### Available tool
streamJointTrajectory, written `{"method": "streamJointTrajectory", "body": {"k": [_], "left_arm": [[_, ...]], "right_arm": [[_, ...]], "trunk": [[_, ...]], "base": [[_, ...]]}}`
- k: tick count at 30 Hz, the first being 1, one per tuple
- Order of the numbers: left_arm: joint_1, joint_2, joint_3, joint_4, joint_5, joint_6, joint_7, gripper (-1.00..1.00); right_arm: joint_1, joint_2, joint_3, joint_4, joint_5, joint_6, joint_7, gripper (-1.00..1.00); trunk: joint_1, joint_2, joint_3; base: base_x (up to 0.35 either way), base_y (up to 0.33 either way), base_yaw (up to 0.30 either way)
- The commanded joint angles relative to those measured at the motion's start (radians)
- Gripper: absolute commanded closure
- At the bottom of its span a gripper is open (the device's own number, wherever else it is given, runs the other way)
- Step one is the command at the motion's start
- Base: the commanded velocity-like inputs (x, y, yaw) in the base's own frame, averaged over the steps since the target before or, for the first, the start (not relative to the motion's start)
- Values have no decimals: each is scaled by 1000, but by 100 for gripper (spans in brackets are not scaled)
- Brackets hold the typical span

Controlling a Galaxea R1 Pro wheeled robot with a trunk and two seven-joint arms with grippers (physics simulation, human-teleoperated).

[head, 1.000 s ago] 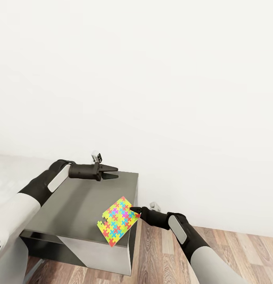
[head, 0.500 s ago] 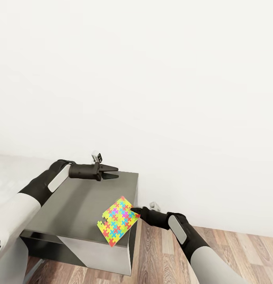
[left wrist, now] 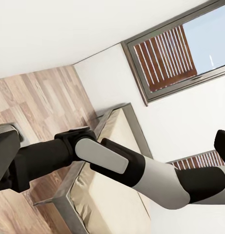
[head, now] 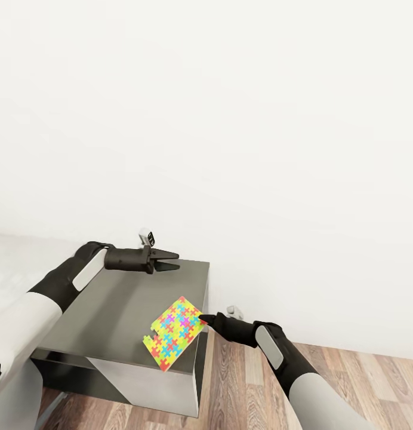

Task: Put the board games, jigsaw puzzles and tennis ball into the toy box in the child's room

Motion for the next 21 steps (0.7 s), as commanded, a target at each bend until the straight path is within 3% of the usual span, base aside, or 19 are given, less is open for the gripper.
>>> {"method": "streamJointTrajectory", "body": {"k": [1, 7, 21], "left_arm": [[-1, 1, -3, 0, 3, 6, -3, -100], [-1, 1, -3, 0, 3, 6, -3, -100], [-1, 2, -3, 2, 3, 6, -3, -100]], "right_arm": [[0, 0, 1, 0, -1, 4, -1, 100], [0, 0, 1, 0, -1, 5, 0, 100], [0, 0, 1, -2, -1, 5, 0, 100]], "trunk": [[0, -1, -1], [0, -1, -1], [-54, 97, 43]], "base": [[0, 0, 0], [0, 0, 0], [0, 0, 0]]}}
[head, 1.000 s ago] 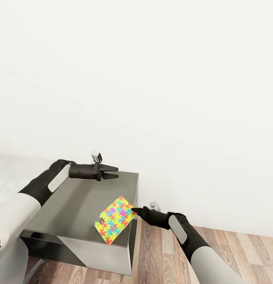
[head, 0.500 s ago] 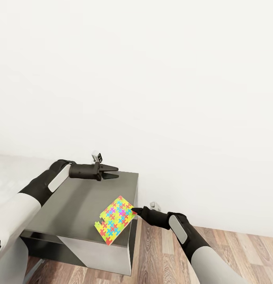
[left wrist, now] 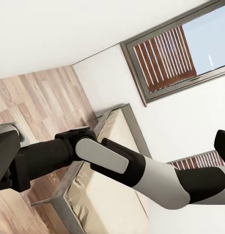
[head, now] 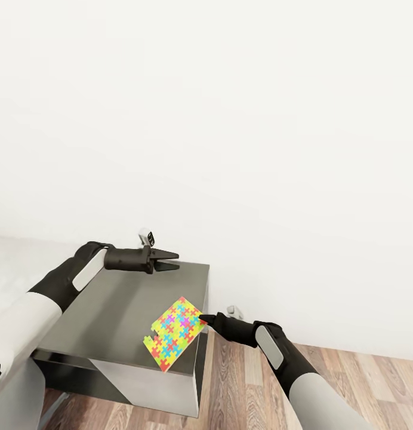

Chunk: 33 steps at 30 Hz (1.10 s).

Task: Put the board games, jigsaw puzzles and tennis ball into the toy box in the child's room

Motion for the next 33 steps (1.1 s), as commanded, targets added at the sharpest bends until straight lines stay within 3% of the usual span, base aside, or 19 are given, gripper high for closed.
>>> {"method": "streamJointTrajectory", "body": {"k": [1, 24, 33], "left_arm": [[-1, 1, -3, 1, 3, 6, -3, -100], [-1, 1, -7, 4, 2, 6, -3, -100], [0, 12, -13, 8, -7, 6, -5, -100]], "right_arm": [[-1, 0, 1, -1, -3, 5, 0, 100], [2, -1, 1, -9, -2, 2, 24, 100], [5, -3, 0, -14, -2, -4, 104, 100]], "trunk": [[-4, 7, 2], [-92, 168, 74], [-127, 231, 102]], "base": [[0, 0, 0], [0, 0, 0], [0, 0, 0]]}}
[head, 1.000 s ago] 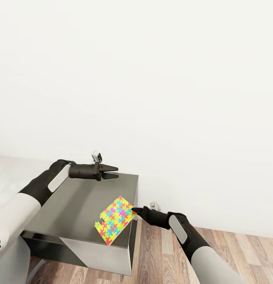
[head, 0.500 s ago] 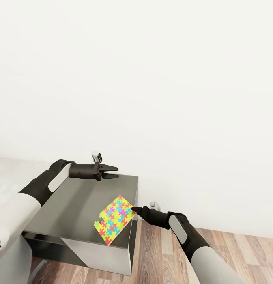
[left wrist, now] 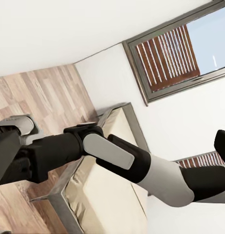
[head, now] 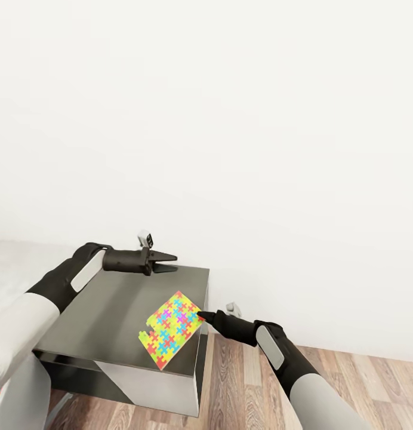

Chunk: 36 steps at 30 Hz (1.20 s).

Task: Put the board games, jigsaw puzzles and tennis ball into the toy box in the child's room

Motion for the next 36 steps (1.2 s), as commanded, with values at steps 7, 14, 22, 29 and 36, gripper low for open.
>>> {"method": "streamJointTrajectory", "body": {"k": [7, 14, 22, 29, 36], "left_arm": [[1, 11, -8, 3, -2, 6, -6, -100], [5, 45, -6, 3, 3, 6, -8, -100], [5, 54, -4, 4, 4, 6, -8, -100], [4, 54, 1, 4, -2, 6, -8, -100], [4, 66, 8, 4, 0, 6, -8, -100]], "right_arm": [[9, 0, 0, -37, -5, 4, 13, 100], [11, 0, 0, -45, -5, 4, 13, 100], [11, 0, 1, -46, -5, 3, 13, 100], [11, 0, -1, -46, -6, 2, 14, 100], [12, 0, -7, -46, -6, 0, 15, 100]], "trunk": [[-27, 48, 21], [-54, 97, 43], [-84, 153, 70], [-111, 202, 103], [-138, 251, 136]], "base": [[0, 0, 0], [0, 0, 0], [0, 0, 0], [0, 0, 9], [0, 0, 67]]}}
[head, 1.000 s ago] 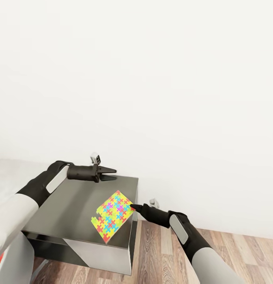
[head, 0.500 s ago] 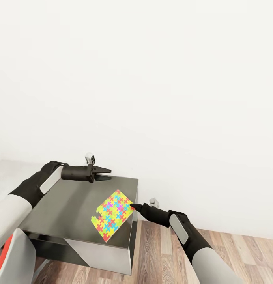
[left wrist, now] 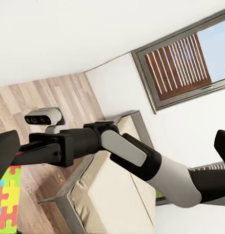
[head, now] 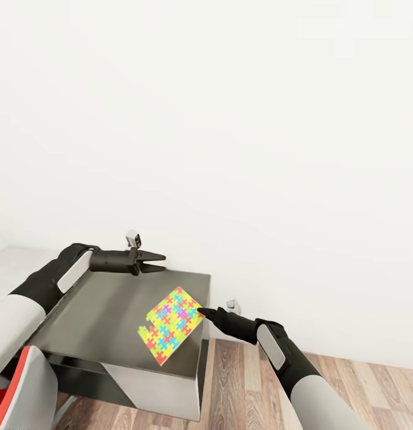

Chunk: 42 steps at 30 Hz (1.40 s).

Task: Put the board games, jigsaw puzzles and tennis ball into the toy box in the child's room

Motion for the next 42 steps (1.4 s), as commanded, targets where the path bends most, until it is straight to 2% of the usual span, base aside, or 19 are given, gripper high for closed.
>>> {"method": "streamJointTrajectory", "body": {"k": [1, 15, 25, 42], "left_arm": [[-2, 3, -3, 0, 3, 6, -3, -100], [-2, 4, -5, 0, -1, 6, 6, -100], [-2, 0, -11, 0, -3, 6, 8, -100], [-2, 2, -12, 0, -4, 6, 6, -100]], "right_arm": [[-1, 0, -1, -1, -6, 7, -2, 100], [0, 0, -5, -1, -6, 2, -3, 100], [1, 0, -6, -1, -9, -34, -3, 100], [4, 0, -8, 2, -20, -34, -5, 100]], "trunk": [[-3, 6, 3], [-57, 104, 66], [-95, 174, 100], [-95, 174, 100]], "base": [[0, 0, 88], [0, 0, 98], [0, 0, 27], [0, 0, 0]]}}
